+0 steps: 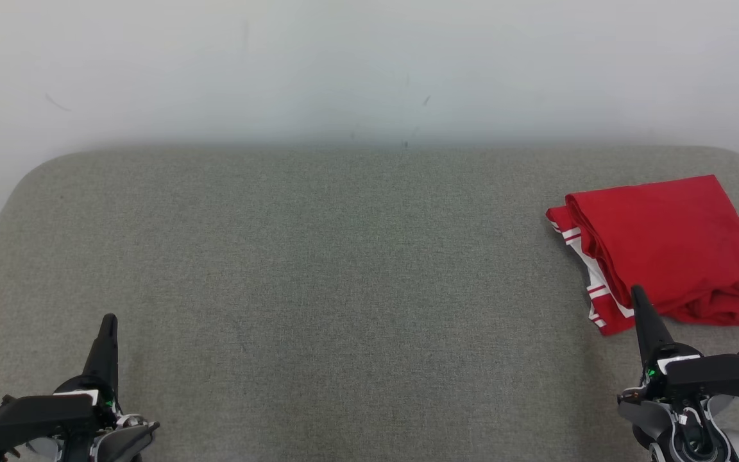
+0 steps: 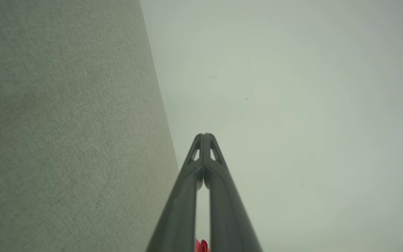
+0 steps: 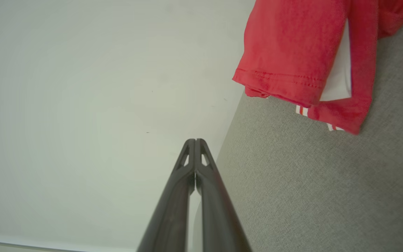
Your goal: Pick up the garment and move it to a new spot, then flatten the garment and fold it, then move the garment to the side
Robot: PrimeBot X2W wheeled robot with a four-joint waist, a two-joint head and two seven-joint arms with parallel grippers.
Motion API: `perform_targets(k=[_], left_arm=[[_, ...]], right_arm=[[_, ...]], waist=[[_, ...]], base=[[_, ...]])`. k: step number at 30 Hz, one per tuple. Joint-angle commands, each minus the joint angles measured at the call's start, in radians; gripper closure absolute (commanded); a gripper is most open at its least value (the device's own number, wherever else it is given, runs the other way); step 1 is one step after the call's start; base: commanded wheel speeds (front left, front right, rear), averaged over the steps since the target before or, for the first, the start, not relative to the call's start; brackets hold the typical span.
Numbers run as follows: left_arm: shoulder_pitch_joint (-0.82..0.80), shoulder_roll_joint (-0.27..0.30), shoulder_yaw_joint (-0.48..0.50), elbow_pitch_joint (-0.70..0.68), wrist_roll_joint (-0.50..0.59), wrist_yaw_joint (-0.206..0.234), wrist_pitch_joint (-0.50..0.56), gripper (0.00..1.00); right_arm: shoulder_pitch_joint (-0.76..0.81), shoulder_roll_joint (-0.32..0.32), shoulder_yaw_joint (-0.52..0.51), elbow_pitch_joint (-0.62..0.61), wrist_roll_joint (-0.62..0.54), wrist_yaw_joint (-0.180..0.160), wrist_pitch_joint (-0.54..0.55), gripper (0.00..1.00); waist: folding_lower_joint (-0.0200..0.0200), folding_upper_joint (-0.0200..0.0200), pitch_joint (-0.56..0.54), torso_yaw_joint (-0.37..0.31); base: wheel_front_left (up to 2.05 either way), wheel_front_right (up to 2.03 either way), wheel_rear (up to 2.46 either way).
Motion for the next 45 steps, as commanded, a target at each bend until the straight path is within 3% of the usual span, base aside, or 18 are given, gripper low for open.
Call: perform_targets(k=[1,25,45], left_arm=[[-0.021,0.002,0.008,-0.001,-0.023,-0.006,0.008,1.0],[-0.043,-0.006,0.044,0.003,-0.17,-0.008,0.056,1.0],[-0.041,-0.006,0.044,0.003,-0.168,-0.008,0.054,1.0]], right_arm=[[-0.018,-0.008,0.0,-0.003,0.022,0.0,0.006,1.0],[-0.033,-0.01,0.004,0.002,0.181,0.0,0.031,1.0],[-0.032,-0.009,0.004,0.002,0.178,0.0,0.031,1.0]], waist=[[-0.0001,0.0,0.0,0.0],[-0.0001,0.0,0.003,-0.001],[-0.0001,0.0,0.003,-0.001]], base=[[0.0,0.0,0.0],[0.0,0.0,0.0],[0.0,0.0,0.0]])
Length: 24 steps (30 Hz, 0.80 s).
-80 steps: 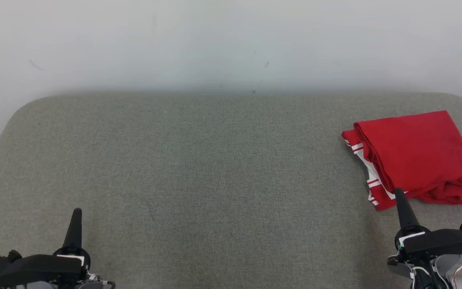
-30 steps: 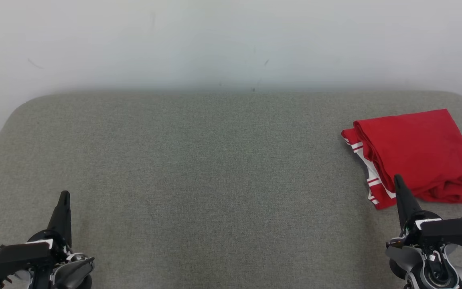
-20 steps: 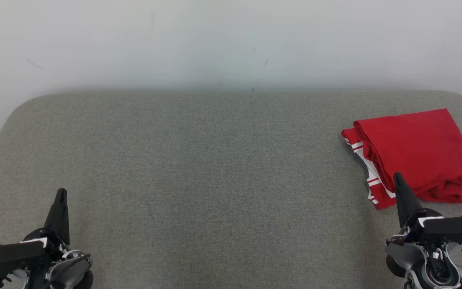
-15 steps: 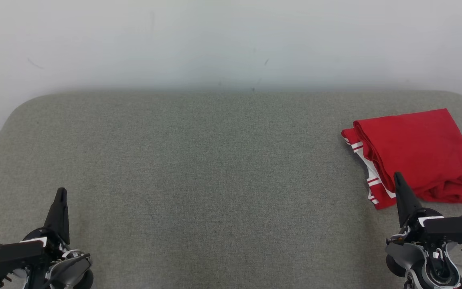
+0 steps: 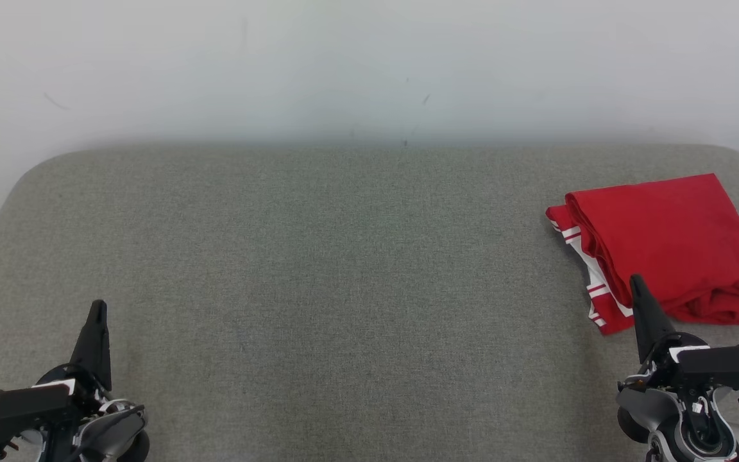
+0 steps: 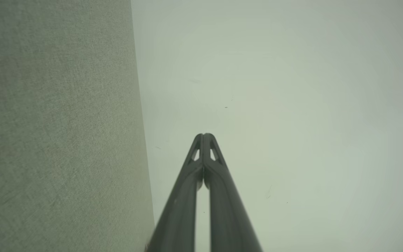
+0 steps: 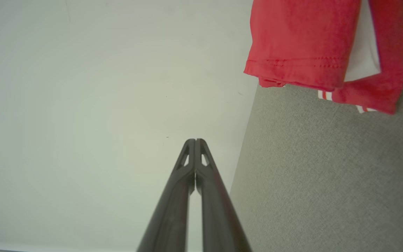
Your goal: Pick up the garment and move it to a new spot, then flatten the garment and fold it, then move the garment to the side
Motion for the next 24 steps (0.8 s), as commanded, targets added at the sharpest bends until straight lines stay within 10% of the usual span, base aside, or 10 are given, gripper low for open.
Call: perform_targets(k=[1,24], left_arm=[[-0.01,0.003,0.004,0.001,-0.007,-0.003,0.002,1.0],[-0.01,0.003,0.003,0.001,-0.008,-0.003,0.002,1.0]], right_arm=[[-0.008,-0.007,-0.001,0.001,0.001,0.0,0.004,1.0],[-0.008,-0.007,0.0,0.001,0.001,0.0,0.004,1.0]], waist=[[0.0001,-0.0001,0.0,0.0],[0.0001,-0.0001,0.0,0.0]], base=[[0.0,0.0,0.0],[0.0,0.0,0.0]])
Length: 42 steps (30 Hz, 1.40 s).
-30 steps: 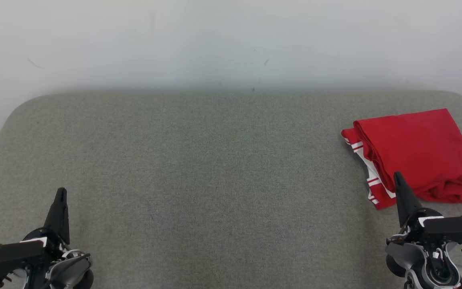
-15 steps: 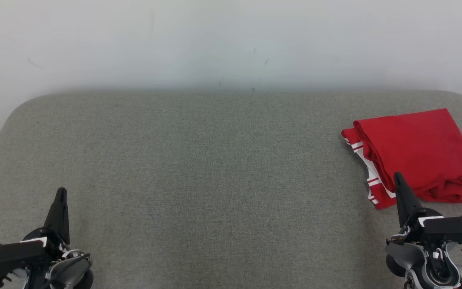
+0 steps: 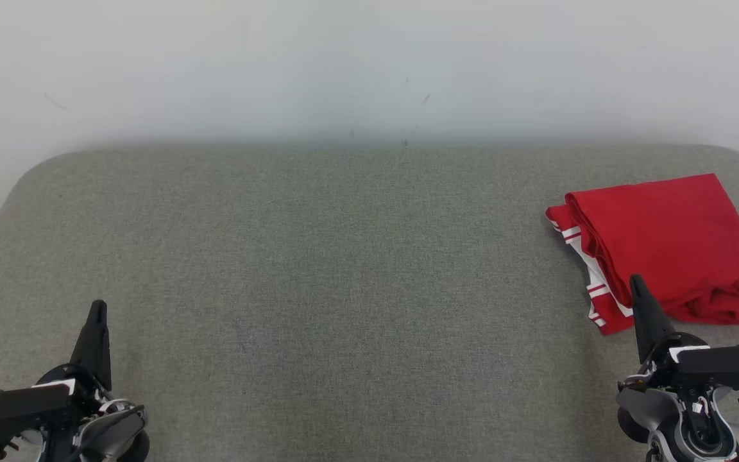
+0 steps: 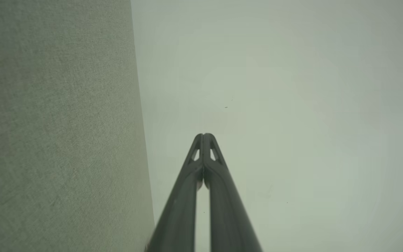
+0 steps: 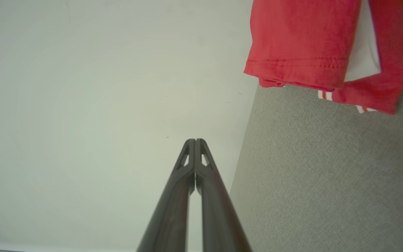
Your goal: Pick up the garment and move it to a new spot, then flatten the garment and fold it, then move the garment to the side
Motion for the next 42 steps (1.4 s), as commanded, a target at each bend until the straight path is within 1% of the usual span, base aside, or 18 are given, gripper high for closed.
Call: perform_targets(k=[1,42], left_arm=[[-0.009,0.003,0.003,0.001,-0.008,-0.003,0.002,1.0],[-0.009,0.003,0.003,0.001,-0.008,-0.003,0.001,1.0]], right_arm=[[-0.008,-0.007,0.0,0.001,0.001,0.0,0.004,1.0],[-0.008,-0.007,0.0,0.001,0.001,0.0,0.004,1.0]], waist=[[0.0001,-0.0001,0.0,0.0],[0.0001,-0.0001,0.0,0.0]], base=[[0.0,0.0,0.0],[0.0,0.0,0.0]])
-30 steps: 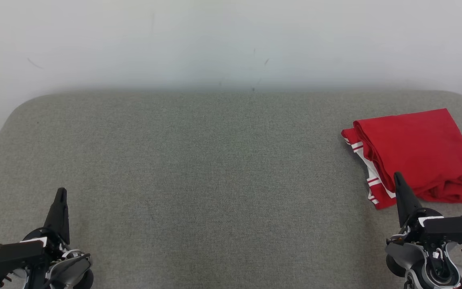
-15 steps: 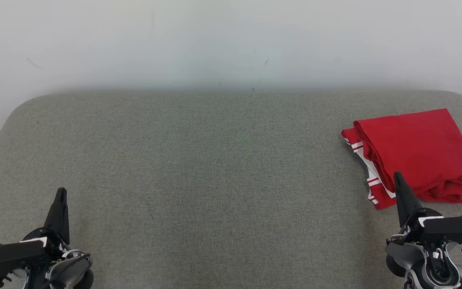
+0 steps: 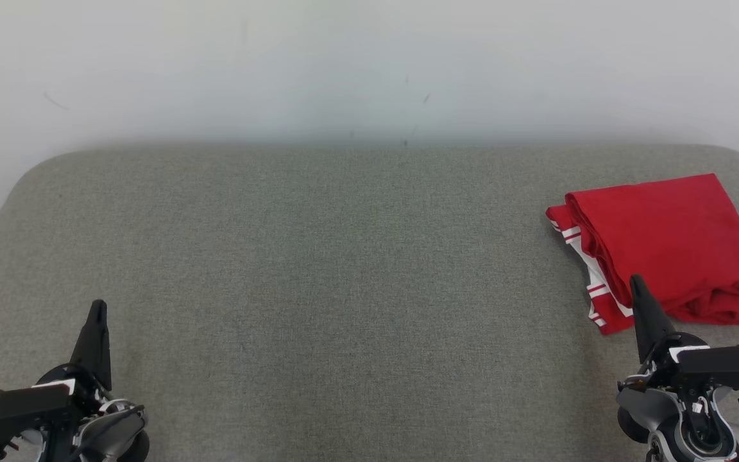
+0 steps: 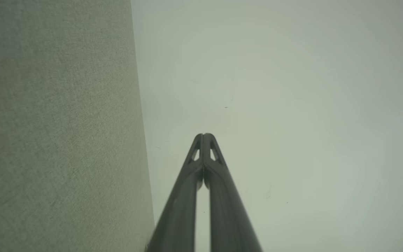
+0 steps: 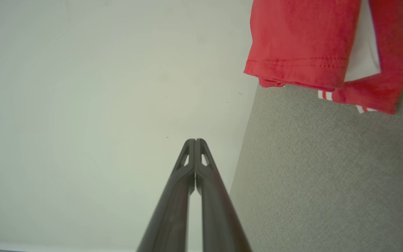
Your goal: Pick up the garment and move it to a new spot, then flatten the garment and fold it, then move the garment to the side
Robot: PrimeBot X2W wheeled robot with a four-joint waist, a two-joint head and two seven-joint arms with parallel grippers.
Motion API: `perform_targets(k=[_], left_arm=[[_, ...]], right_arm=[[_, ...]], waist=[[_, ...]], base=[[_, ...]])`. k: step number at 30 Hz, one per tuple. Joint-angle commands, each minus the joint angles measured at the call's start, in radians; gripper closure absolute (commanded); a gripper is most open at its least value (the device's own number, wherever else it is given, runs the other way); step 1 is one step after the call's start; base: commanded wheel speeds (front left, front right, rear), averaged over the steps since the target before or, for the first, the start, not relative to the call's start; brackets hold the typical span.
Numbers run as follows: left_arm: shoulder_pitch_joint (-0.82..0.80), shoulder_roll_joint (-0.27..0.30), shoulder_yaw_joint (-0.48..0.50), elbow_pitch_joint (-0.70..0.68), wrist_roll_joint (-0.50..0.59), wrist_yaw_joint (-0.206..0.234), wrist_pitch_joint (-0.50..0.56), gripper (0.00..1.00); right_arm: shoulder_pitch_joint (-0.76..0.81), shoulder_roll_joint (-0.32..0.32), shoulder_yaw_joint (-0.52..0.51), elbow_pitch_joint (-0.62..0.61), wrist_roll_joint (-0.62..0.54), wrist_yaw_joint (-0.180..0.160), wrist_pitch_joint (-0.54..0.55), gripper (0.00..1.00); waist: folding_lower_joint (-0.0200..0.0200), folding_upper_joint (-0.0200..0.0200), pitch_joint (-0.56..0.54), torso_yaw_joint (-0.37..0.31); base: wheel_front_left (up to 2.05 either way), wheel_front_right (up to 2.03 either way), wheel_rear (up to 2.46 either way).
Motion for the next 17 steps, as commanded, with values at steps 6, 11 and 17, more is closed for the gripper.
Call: perform_targets(k=[6,11,17], left_arm=[[-0.009,0.003,0.003,0.001,-0.008,-0.003,0.001,1.0],[-0.009,0.003,0.003,0.001,-0.008,-0.003,0.001,1.0],[-0.009,0.003,0.003,0.001,-0.008,-0.003,0.001,1.0]], right_arm=[[-0.008,-0.007,-0.001,0.001,0.001,0.0,0.004,1.0],[-0.008,-0.007,-0.001,0.001,0.001,0.0,0.004,1.0],[-0.008,-0.007,-0.001,0.001,0.001,0.0,0.004,1.0]], waist=[[0.0,0.0,0.0,0.0],[0.0,0.0,0.0,0.0],[0.0,0.0,0.0,0.0]], base=[[0.0,0.0,0.0],[0.0,0.0,0.0],[0.0,0.0,0.0]])
